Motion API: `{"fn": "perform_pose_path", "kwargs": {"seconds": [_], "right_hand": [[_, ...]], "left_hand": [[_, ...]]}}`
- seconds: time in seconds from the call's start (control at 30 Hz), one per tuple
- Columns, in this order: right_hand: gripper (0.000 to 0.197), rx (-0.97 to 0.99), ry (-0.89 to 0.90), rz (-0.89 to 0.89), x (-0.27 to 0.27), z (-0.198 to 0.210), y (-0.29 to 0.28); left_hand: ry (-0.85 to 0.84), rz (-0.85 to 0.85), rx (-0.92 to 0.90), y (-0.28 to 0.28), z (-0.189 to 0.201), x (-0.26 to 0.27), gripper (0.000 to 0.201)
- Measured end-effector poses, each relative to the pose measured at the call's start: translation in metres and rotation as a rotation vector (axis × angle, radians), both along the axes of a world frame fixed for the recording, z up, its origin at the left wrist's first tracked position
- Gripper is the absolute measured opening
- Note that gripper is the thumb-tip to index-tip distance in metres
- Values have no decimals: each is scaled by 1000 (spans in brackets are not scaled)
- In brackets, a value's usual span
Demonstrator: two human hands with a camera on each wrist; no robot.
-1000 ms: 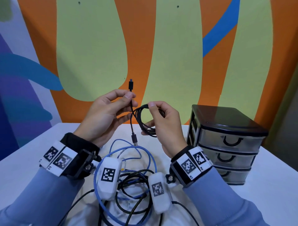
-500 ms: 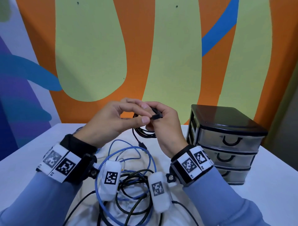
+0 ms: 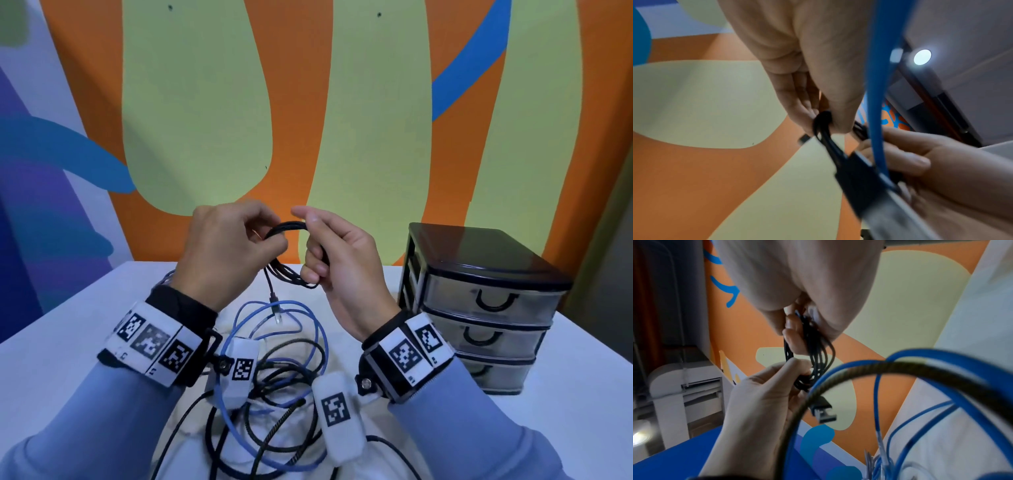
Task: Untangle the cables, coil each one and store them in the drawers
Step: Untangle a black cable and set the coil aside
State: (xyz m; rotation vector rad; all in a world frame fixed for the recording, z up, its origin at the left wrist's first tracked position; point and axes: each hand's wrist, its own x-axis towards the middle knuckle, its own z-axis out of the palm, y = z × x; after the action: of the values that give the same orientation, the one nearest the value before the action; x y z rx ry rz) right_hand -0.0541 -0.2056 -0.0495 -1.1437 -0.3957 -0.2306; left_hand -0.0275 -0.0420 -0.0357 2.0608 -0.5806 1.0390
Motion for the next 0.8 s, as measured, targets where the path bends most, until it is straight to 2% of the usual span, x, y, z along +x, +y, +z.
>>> {"fn": "perform_pose_path", "kwargs": {"seconds": [0.07,0.17,0.23,0.3,0.4,0.5,0.57,0.63,0.7,0.8], "right_hand": [[27,19,20,18,2,-1,0],[30,54,98,42,6,-4,-4],[31,76,141,76,8,-4,-8],[30,78,169,108,7,0,-13],[30,33,157,119,5,6,-20],[26,-145,80,59,5,5,-21],[25,-170,46,14,6,3,-19],[27,-114,46,-27,7,2,-19],[24,-7,68,-29,9,4,-22],[18,159,113,30,11,6,-26]], "left_hand": [[-3,-73,-76,-2,-2,0,14],[180,-383,-286,-3,1,-1,27],[274,-514,-314,-1,4,-3,34],[338,-575,-314,1,6,-4,37],[346,-562,-274,1,7,-5,35],[347,-556,-251,-3,7,-9,36],[358,-541,-256,-2,8,-10,38],[379,-490,-242,3,11,-9,42],[425,-423,-154,11,13,-7,41],[449,-366,-80,18,13,-5,20]]}}
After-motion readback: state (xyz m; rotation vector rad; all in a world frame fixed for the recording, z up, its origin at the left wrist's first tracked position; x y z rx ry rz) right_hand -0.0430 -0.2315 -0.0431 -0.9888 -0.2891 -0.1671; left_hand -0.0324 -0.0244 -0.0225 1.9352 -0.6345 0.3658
